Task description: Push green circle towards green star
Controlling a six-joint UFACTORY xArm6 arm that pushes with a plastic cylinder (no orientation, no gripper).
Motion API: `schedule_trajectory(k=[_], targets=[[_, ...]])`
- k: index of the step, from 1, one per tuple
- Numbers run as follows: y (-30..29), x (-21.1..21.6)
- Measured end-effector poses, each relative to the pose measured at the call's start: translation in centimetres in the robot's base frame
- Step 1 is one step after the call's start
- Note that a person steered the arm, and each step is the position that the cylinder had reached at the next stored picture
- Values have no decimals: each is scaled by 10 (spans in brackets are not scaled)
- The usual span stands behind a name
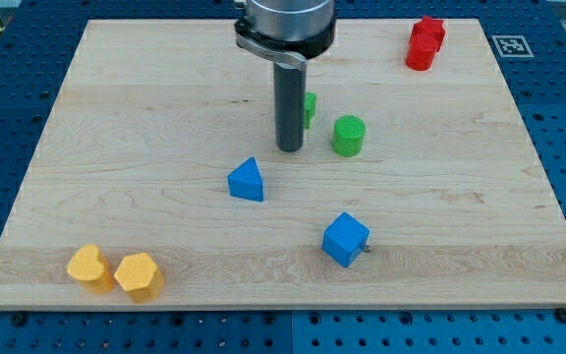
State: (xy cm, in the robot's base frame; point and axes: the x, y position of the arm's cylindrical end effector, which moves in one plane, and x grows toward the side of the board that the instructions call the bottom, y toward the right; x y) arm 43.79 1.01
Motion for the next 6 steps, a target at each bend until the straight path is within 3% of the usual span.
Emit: schedule_trajectory(k=[5, 6], targets=[[128, 13], [108, 3]])
